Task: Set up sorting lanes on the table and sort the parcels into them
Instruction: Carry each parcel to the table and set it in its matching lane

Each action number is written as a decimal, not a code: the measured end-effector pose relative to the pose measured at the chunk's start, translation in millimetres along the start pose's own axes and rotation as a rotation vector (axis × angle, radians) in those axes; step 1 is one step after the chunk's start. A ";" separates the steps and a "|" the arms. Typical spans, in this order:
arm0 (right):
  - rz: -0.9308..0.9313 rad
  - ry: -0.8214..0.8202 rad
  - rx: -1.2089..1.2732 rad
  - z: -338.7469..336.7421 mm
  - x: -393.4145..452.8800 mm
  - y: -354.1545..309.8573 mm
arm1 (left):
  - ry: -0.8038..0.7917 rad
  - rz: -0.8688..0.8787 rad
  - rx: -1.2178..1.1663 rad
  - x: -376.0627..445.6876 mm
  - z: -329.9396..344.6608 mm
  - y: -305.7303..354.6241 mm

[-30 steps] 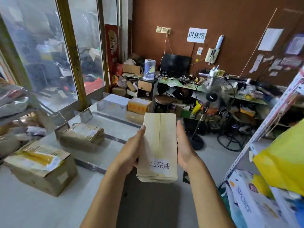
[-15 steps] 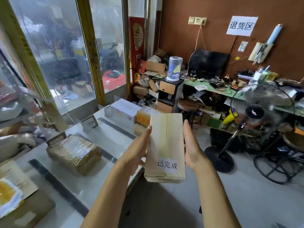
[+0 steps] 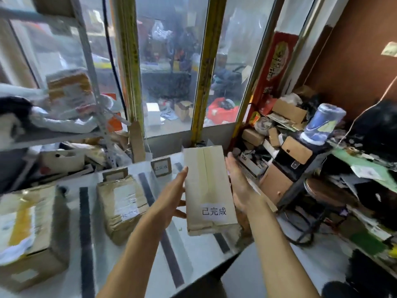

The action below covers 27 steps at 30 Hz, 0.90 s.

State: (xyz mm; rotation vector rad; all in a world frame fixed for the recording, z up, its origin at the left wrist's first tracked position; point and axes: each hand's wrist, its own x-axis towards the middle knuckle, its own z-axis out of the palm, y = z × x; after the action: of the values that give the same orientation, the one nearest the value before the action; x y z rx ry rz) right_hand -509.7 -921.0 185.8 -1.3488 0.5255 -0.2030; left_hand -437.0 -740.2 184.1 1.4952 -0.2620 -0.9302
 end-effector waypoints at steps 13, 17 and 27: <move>0.252 -0.173 -0.191 22.3 203.7 51.5 | 0.431 -0.167 -0.272 114.4 -25.7 6.5; 0.325 -0.245 -0.163 28.7 219.6 48.0 | 0.593 -0.172 -0.288 140.0 -22.5 10.2; 0.421 -0.389 -0.172 17.2 261.2 68.9 | 0.645 -0.184 -0.311 187.5 -15.6 6.1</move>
State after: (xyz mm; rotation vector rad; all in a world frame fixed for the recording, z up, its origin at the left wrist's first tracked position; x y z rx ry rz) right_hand -285.8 -1003.8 58.2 -1.3671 0.4901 0.4507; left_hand -303.6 -853.8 115.3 1.4591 0.4752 -0.5524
